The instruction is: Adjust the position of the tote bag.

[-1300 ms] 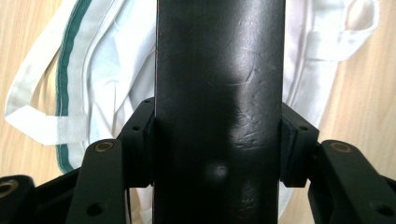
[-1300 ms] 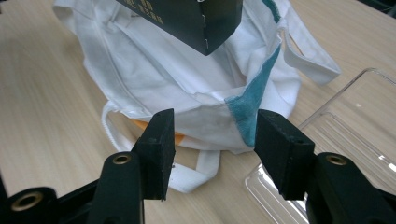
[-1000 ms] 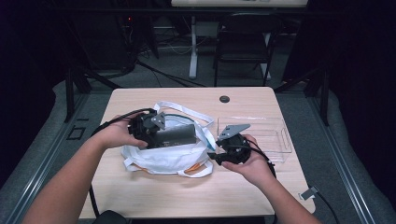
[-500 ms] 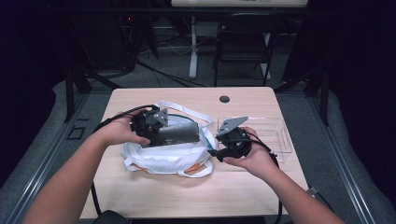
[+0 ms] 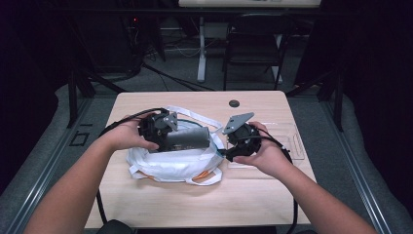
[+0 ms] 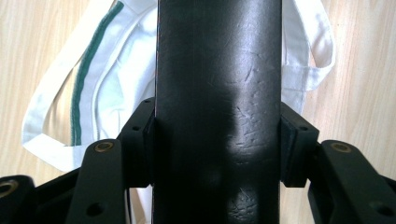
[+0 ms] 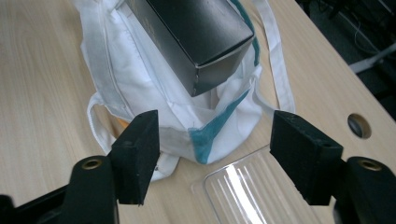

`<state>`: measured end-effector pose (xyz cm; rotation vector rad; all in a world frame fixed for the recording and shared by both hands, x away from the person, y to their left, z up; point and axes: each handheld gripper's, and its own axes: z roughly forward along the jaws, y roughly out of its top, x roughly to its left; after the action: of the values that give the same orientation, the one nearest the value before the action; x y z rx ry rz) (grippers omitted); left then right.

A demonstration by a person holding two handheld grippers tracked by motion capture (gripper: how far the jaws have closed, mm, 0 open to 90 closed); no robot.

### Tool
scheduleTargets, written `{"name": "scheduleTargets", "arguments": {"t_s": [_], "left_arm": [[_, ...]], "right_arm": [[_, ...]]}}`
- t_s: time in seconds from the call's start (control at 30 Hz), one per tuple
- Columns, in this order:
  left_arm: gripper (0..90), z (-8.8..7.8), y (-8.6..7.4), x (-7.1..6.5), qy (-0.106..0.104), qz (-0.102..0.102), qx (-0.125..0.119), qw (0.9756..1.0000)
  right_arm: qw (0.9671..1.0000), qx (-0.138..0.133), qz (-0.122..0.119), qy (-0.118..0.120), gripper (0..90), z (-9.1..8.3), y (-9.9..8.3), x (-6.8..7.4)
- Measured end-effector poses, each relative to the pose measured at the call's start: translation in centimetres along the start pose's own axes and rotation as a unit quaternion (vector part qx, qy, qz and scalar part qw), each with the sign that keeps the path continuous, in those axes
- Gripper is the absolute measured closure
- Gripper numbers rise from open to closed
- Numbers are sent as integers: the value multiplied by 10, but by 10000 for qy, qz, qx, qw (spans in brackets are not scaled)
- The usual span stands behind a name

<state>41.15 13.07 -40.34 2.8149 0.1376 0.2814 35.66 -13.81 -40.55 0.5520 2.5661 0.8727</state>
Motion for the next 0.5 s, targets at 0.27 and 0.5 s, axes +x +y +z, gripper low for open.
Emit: {"name": "scheduleTargets", "arguments": {"t_s": [0.27, 0.5], "left_arm": [[434, 2, 7, -1, 5, 84, 18, 10000], [434, 1, 13, -1, -8, 160, 32, 9999]], "right_arm": [[9992, -4, -341, 209, 312, -4, 11, -6], [9982, 119, -407, 415, 285, -5, 18, -17]]}}
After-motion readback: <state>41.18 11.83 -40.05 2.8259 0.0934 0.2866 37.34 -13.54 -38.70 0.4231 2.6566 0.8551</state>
